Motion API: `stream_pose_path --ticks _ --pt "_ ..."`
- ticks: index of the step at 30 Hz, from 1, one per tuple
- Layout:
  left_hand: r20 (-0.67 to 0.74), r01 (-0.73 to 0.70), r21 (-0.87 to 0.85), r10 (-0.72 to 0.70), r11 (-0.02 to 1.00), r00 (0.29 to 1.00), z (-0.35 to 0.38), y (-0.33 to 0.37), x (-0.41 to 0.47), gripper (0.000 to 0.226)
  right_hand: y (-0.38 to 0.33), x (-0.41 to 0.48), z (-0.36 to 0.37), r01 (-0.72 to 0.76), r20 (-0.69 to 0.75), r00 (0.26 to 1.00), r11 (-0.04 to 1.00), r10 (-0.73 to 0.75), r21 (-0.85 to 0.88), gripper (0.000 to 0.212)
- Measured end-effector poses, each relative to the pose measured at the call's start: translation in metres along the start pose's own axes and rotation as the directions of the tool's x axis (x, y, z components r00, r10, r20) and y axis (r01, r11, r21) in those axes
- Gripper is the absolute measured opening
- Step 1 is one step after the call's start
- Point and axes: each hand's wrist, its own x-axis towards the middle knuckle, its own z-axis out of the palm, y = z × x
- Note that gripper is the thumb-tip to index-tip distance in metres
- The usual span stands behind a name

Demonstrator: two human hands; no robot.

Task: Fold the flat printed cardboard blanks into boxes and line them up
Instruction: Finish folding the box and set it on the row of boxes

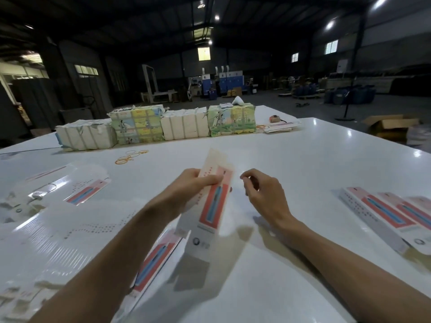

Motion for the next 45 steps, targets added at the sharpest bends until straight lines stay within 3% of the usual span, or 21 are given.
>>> stream_pose_path --ticks 4,7,11,17,21,24,28,32,37,45 --pt "0.077 -0.052 -0.197 0.069 0.979 0.995 0.04 -0.026 0.005 0.039 0.001 0.004 -0.007 0.08 -0.099 0.993 0.991 -0.069 0.104 0.021" --pt "0.092 -0.067 -0.351 0.105 0.934 0.99 0.055 -0.05 0.002 0.041 0.003 0.007 -0.004 0.169 -0.049 0.984 0.986 -0.168 0.004 0.03" --pt "0.043 -0.085 -0.405 0.112 0.911 0.993 0.064 -0.058 0.004 0.025 0.005 0.004 0.004 0.254 0.183 0.957 0.955 -0.225 -0.156 0.037" --pt "0.027 -0.101 -0.385 0.12 0.918 0.992 0.064 -0.059 0.008 0.033 0.004 0.009 0.0 0.32 0.176 0.938 0.942 -0.299 -0.102 0.023" --pt "0.077 -0.123 -0.414 0.169 0.902 0.983 0.061 -0.06 0.009 0.029 -0.001 0.011 -0.002 0.234 0.175 0.958 0.972 -0.225 -0.029 0.012" --pt "0.202 -0.083 -0.51 0.214 0.856 0.956 0.06 -0.058 0.01 0.032 -0.005 0.013 -0.008 0.133 0.17 0.975 0.989 -0.143 0.069 0.007" --pt "0.429 0.131 -0.562 0.153 0.817 0.89 0.064 -0.054 0.007 0.054 -0.01 0.016 -0.018 0.002 0.208 0.977 0.981 -0.042 0.192 0.01" --pt "0.558 0.281 -0.591 0.132 0.756 0.819 0.064 -0.044 0.007 0.057 -0.014 0.019 -0.027 -0.114 0.267 0.963 0.941 0.026 0.319 0.014" --pt "0.549 0.187 -0.547 0.181 0.816 0.816 0.06 -0.036 0.007 0.041 -0.016 0.019 -0.029 -0.155 0.295 0.955 0.891 0.025 0.428 0.015" --pt "0.529 0.178 -0.531 0.161 0.828 0.833 0.06 -0.04 0.01 0.044 -0.014 0.016 -0.027 -0.23 0.326 0.944 0.818 0.055 0.527 0.018"
